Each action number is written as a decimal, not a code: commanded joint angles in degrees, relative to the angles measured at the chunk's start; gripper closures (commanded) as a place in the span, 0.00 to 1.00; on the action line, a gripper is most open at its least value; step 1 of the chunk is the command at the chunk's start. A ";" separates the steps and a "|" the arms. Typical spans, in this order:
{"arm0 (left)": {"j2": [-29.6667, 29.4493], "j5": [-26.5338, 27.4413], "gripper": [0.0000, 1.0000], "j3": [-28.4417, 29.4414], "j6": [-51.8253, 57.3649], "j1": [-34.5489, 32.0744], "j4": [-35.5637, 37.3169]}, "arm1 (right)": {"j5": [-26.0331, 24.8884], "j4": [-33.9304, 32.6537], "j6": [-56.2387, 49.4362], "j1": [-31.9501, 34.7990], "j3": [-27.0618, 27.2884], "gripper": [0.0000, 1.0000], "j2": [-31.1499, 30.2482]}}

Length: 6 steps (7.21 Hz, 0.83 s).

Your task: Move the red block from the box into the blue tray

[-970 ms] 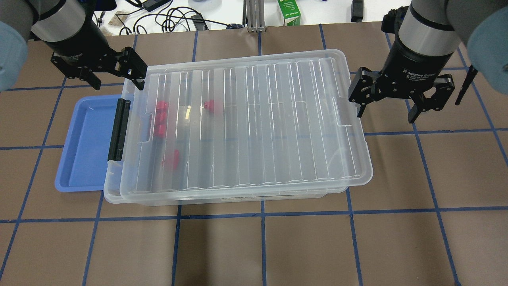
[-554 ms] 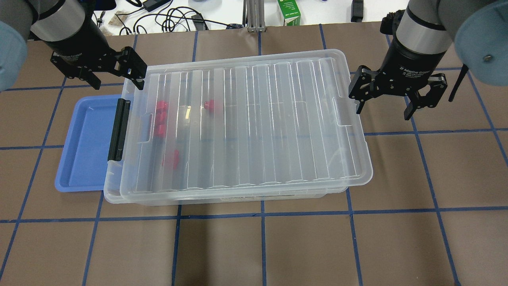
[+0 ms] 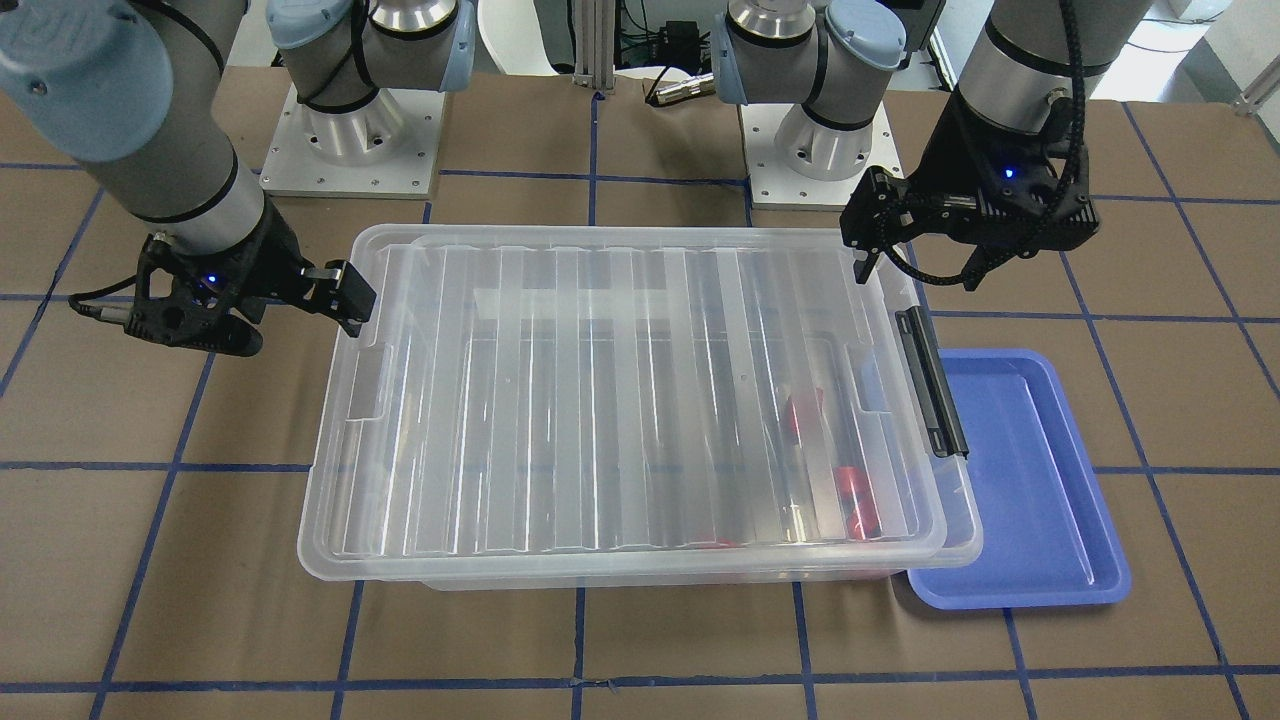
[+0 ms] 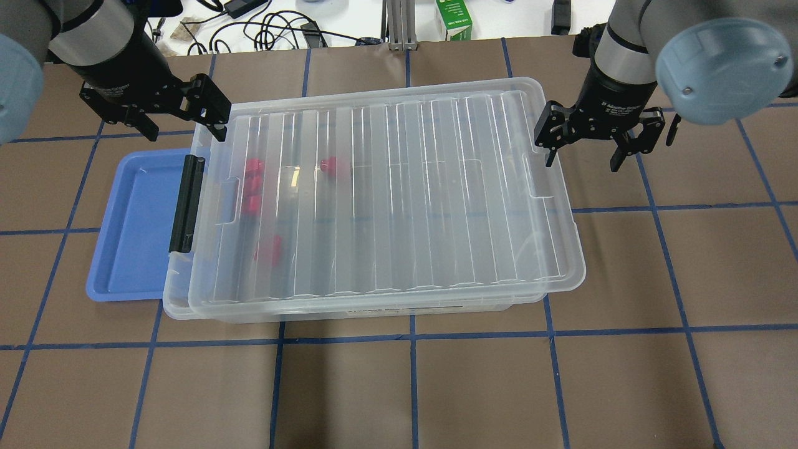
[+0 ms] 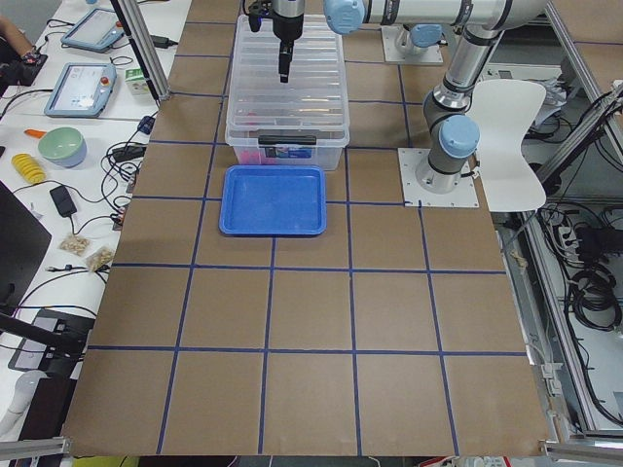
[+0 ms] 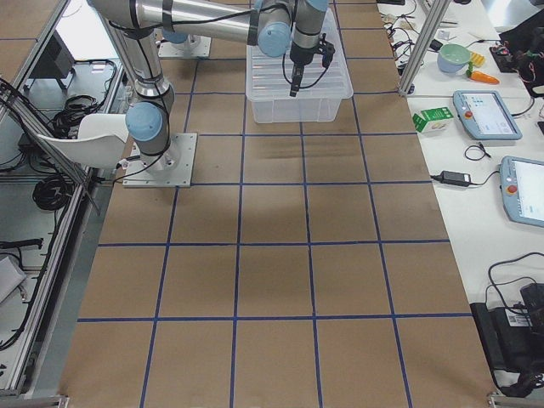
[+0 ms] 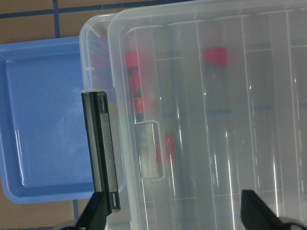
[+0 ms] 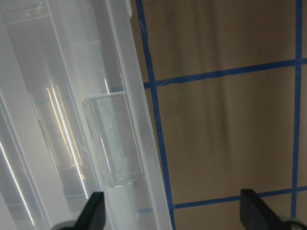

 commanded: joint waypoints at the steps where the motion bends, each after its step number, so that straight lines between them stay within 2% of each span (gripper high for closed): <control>1: -0.02 0.00 0.00 0.04 0.00 0.01 0.00 | -0.01 -1.52 -1.59 -0.03 0.04 0.00 3.09; 6: 0.07 0.00 0.00 0.04 0.00 0.01 0.00 | -0.46 -3.46 -3.17 -1.34 0.04 0.00 6.08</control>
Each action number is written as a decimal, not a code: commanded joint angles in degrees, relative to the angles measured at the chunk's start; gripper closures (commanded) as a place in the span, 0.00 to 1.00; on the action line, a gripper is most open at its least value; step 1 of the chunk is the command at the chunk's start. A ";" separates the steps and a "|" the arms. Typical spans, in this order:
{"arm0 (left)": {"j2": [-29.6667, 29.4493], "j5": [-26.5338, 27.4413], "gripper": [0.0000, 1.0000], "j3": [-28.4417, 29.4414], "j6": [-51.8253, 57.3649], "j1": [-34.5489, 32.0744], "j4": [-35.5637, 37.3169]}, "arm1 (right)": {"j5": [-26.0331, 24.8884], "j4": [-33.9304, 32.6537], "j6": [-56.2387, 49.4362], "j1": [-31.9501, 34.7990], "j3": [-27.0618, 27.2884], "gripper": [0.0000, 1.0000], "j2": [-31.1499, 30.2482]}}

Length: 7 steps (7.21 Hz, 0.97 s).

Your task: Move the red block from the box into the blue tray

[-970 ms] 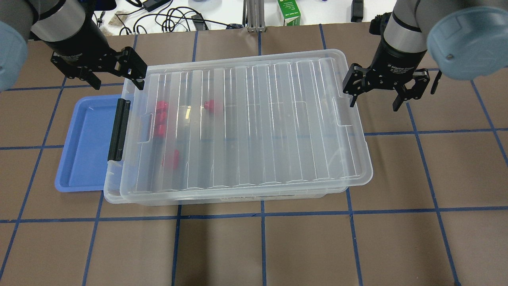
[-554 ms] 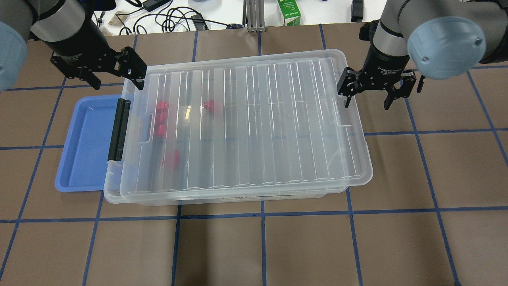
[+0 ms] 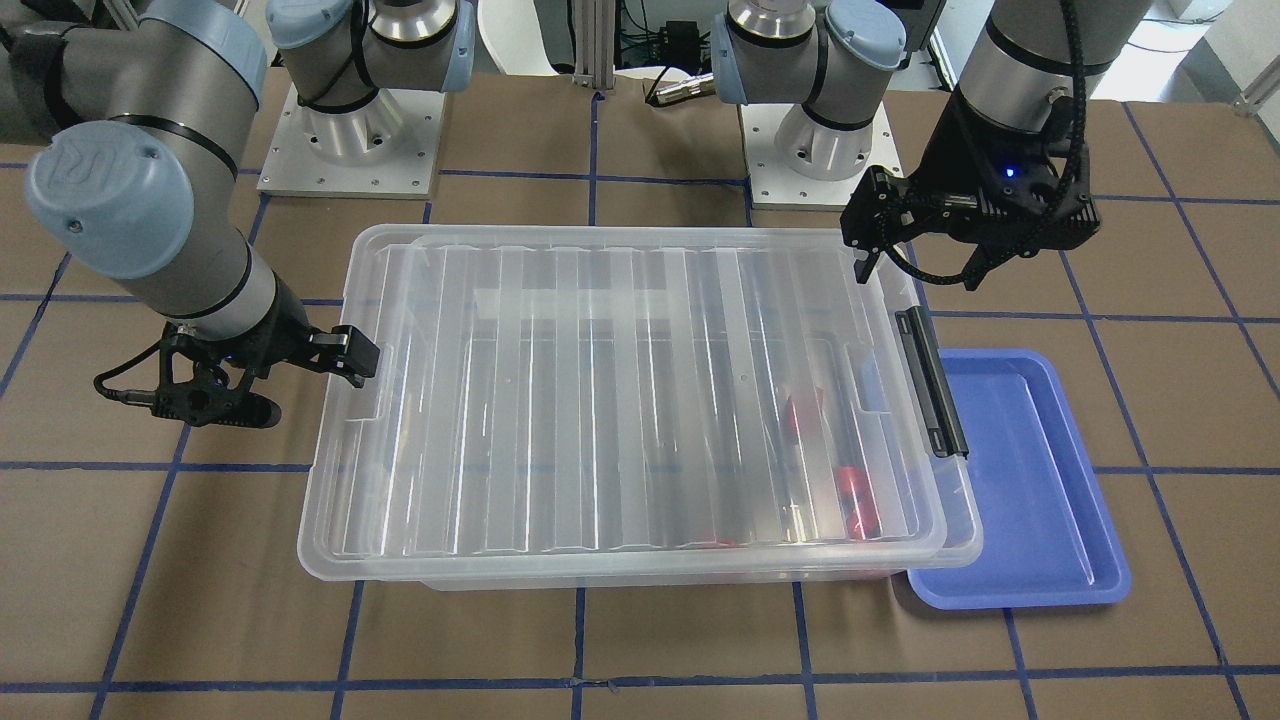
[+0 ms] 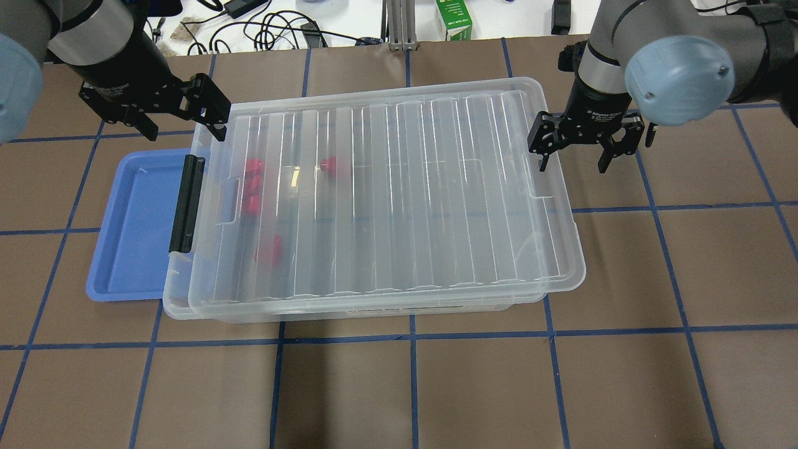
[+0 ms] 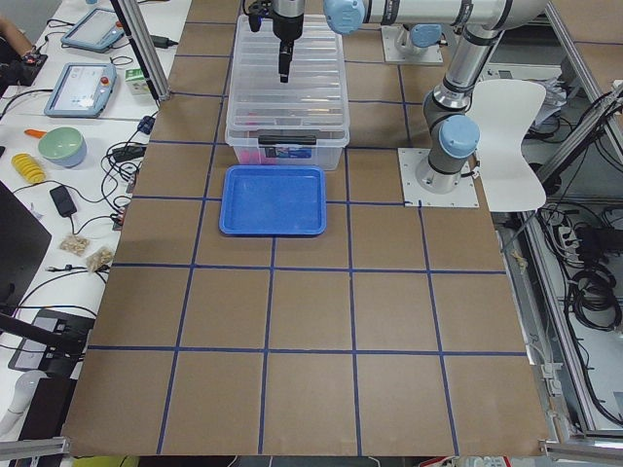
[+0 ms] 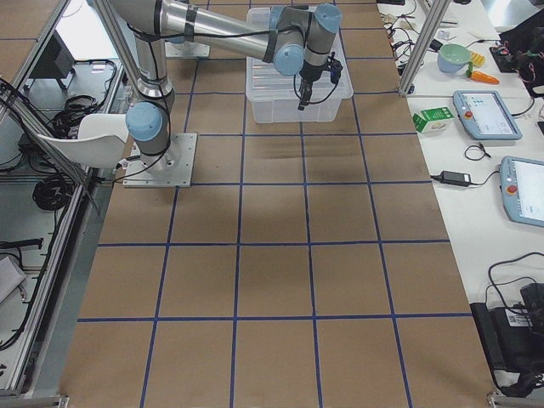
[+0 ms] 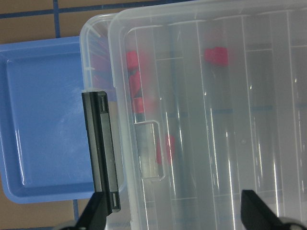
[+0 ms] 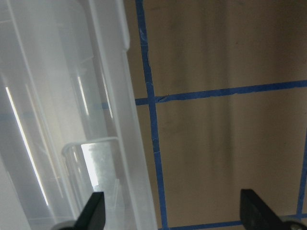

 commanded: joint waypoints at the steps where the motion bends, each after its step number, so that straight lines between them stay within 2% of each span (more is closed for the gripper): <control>1: 0.04 -0.02 0.00 0.00 0.00 -0.07 0.00 | 0.39 -0.07 -0.50 -1.58 -0.06 0.00 0.88; 7: -0.14 -0.02 0.00 0.00 0.00 0.01 0.00 | 0.04 -0.60 -1.81 -4.12 -0.67 0.00 0.97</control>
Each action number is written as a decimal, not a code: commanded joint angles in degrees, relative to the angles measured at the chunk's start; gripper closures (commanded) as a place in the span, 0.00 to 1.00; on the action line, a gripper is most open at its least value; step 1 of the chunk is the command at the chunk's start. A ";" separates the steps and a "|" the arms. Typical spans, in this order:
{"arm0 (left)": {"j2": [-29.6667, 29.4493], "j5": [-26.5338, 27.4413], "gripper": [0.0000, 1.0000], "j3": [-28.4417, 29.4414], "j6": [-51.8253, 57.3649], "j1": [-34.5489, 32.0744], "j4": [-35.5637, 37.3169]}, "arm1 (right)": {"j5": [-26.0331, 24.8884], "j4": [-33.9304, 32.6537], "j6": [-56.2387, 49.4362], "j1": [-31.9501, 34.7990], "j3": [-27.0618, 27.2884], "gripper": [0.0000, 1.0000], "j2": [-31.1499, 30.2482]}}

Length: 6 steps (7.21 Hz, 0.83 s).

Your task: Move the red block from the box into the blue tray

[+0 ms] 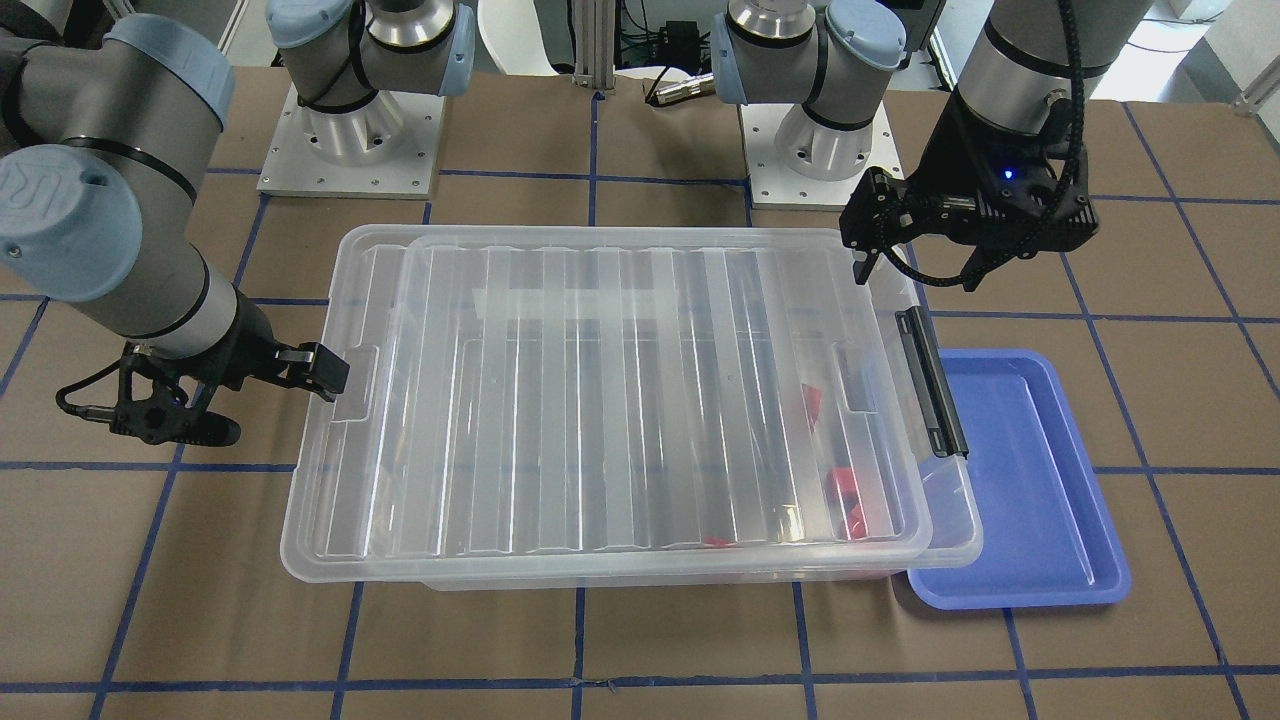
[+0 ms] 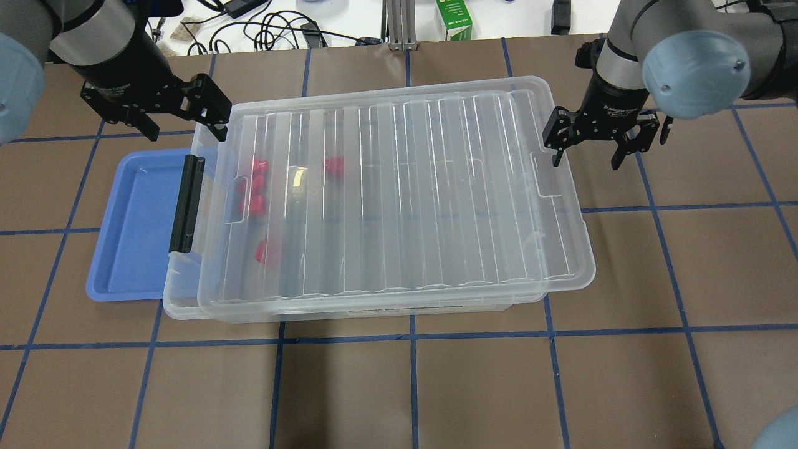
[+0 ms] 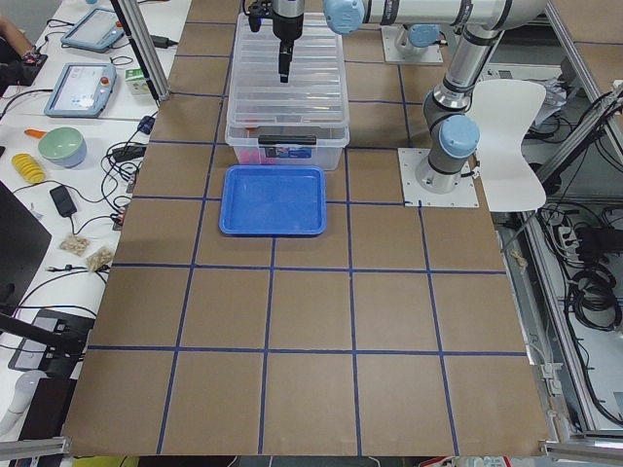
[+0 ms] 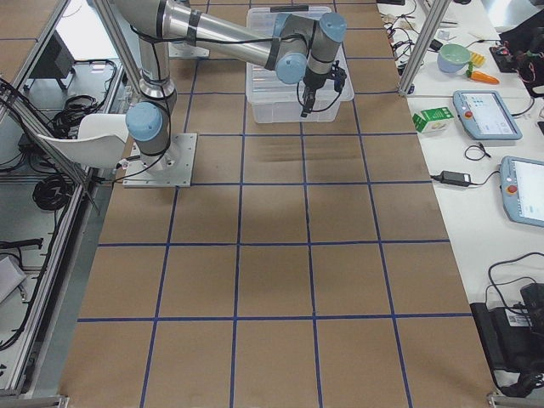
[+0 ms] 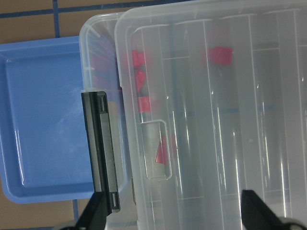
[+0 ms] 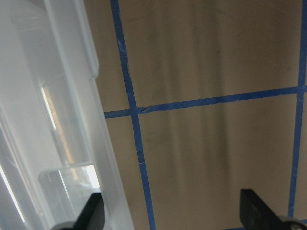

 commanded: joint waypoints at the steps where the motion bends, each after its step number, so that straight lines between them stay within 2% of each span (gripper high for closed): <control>1: 0.00 0.00 0.00 0.00 0.02 0.07 0.00 | -0.13 0.03 -3.24 -3.02 0.03 0.00 -0.06; 6: -0.27 0.00 0.00 0.00 -0.50 -0.10 0.00 | -0.31 -0.06 -7.38 -6.63 -0.40 0.00 -0.06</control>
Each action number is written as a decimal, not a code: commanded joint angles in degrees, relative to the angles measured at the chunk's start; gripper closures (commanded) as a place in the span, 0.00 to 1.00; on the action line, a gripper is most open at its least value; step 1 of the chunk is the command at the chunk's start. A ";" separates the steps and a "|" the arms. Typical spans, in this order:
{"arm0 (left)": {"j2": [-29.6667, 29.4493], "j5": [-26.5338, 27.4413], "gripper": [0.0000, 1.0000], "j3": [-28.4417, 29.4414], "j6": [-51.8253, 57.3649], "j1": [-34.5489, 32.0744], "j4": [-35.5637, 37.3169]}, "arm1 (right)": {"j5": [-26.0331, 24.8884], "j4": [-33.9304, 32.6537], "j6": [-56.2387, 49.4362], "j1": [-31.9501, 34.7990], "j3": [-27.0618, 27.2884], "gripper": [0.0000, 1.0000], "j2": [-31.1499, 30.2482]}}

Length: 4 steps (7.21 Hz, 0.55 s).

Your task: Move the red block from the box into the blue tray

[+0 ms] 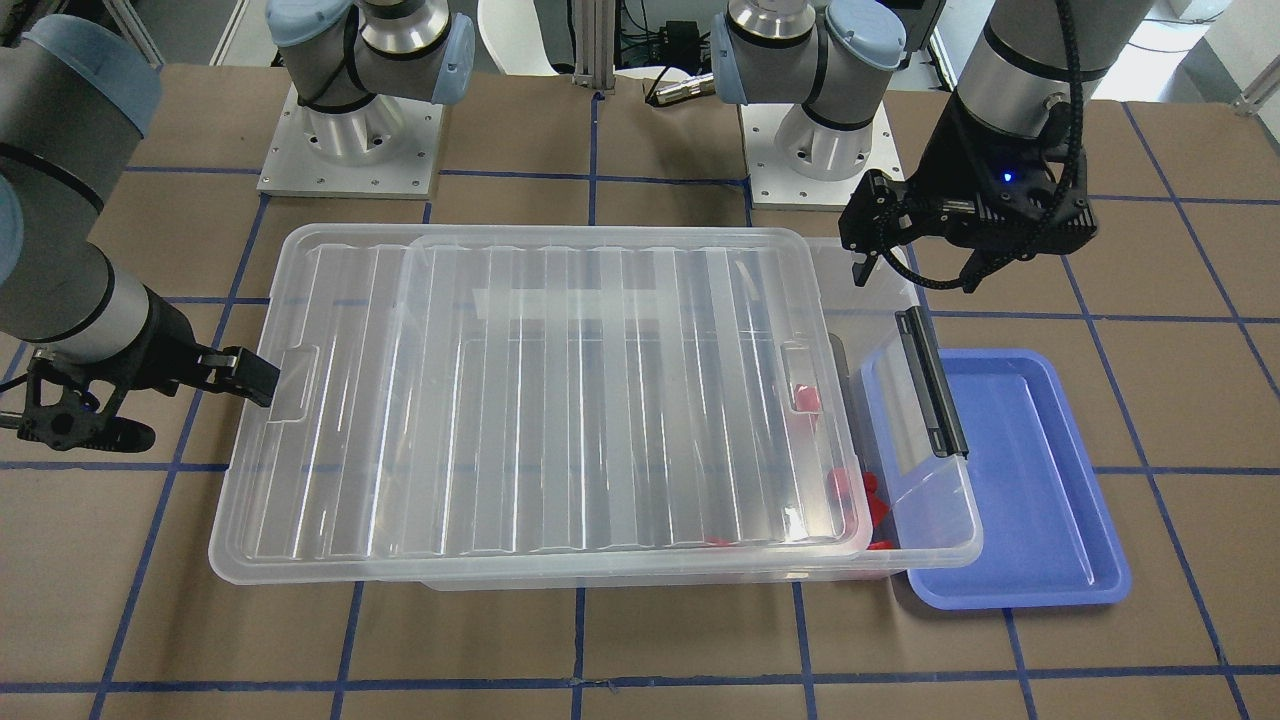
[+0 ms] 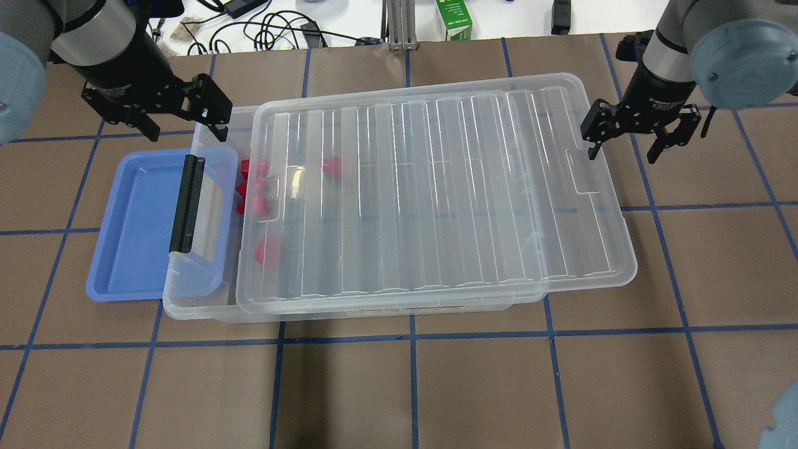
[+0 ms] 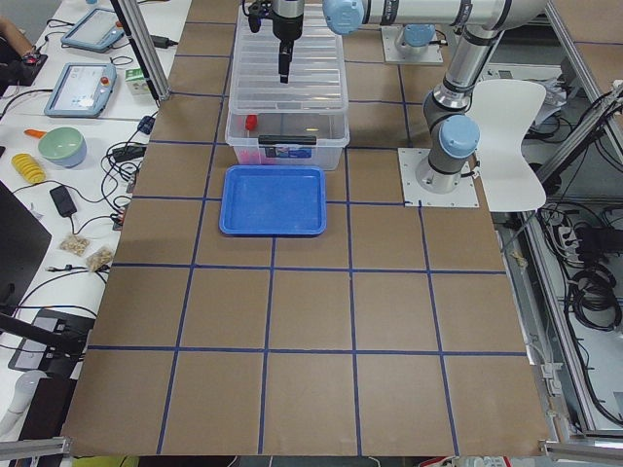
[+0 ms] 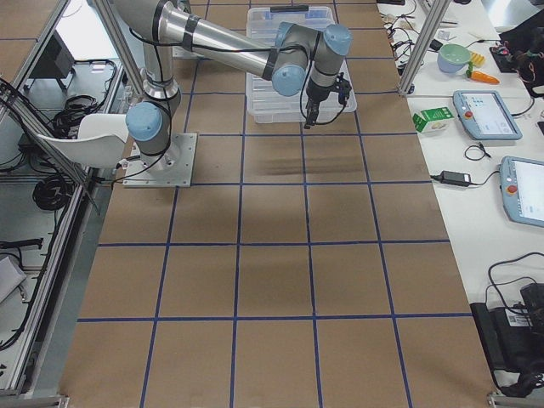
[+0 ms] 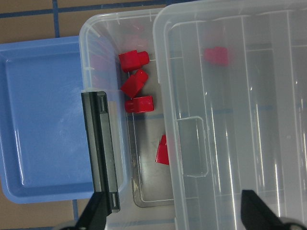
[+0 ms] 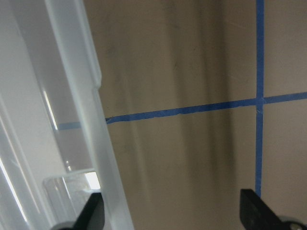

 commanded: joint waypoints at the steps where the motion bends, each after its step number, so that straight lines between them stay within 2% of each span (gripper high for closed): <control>1: -0.18 0.00 0.00 0.00 -0.19 -0.05 0.00 | -0.04 -0.04 -1.81 -2.02 -0.11 0.00 0.00; 4: -0.27 0.00 0.00 0.00 -0.19 -0.05 0.09 | -1.26 -0.04 -5.15 -3.52 -0.29 0.00 0.00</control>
